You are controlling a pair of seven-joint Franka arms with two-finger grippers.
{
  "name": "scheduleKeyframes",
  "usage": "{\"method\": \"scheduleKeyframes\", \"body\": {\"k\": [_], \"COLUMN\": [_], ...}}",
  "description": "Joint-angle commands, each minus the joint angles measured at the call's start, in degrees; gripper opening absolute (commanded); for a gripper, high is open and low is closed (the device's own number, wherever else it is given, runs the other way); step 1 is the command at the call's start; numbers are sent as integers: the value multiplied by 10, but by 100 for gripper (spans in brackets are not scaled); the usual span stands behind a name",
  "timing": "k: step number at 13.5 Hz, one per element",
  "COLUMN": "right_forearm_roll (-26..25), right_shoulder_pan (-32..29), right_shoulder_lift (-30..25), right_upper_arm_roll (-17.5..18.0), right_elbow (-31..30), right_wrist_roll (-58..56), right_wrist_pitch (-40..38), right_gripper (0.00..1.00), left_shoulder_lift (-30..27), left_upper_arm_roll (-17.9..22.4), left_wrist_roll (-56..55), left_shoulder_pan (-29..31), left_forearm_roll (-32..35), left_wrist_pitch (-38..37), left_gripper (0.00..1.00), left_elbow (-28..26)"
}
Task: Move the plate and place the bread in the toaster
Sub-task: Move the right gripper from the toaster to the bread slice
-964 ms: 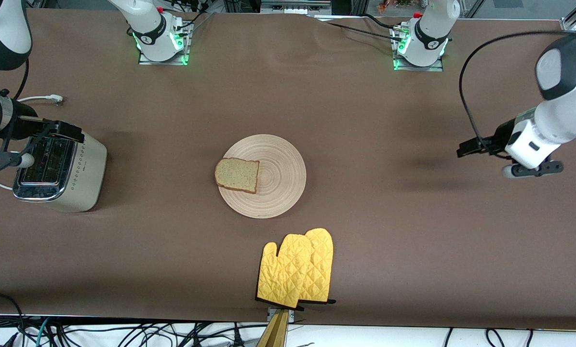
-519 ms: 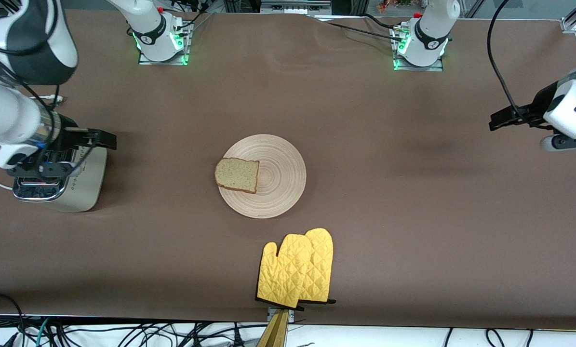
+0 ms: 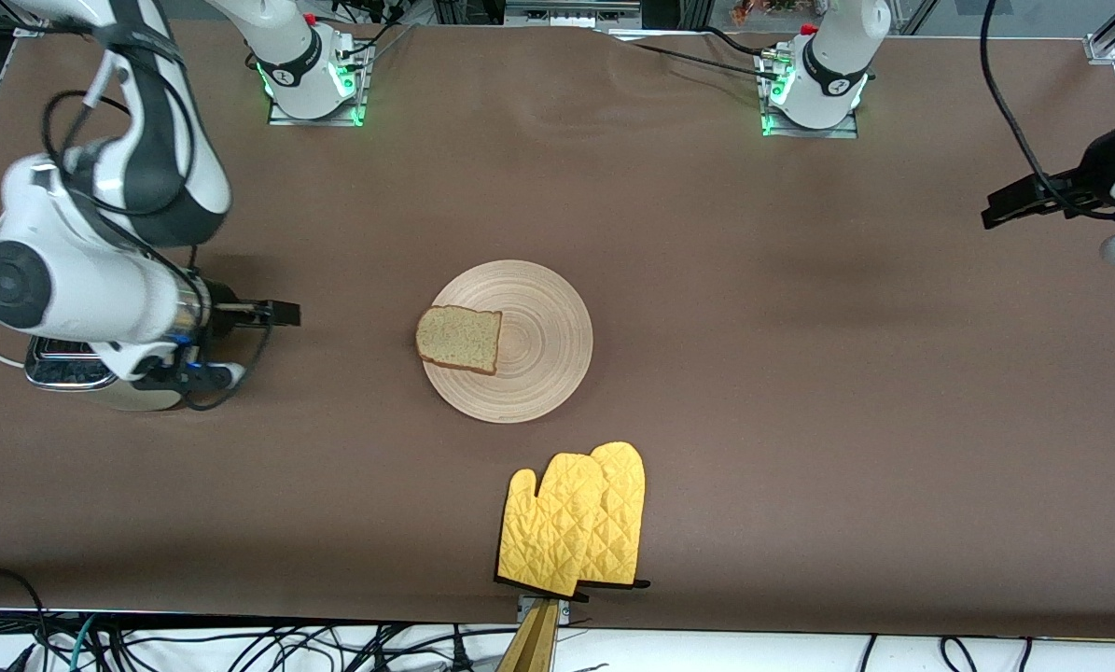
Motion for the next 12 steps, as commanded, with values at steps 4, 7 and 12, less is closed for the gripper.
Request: {"method": "scheduleKeyframes", "body": {"k": [4,7,12], "right_forearm_roll": [9,44,65], "right_shoulder_pan": [53,67,81], "right_shoulder_lift": [54,82,109], "right_upper_arm_roll": [-1,-1,-1], "right_elbow": [-12,-12,-13], "right_wrist_roll": [52,53,62], "right_wrist_pitch": [90,104,116], "right_gripper": [100,100,100], "left_shoulder_lift": [-2,-1,0], "left_upper_arm_roll": [41,41,41], "left_wrist_roll": [1,1,1], "left_shoulder_pan": [-66,-67,-69], "left_forearm_roll": [-9,-15,-30], "left_wrist_pitch": [-16,-15,-16], "left_gripper": [100,100,100], "left_elbow": [15,15,27]}}
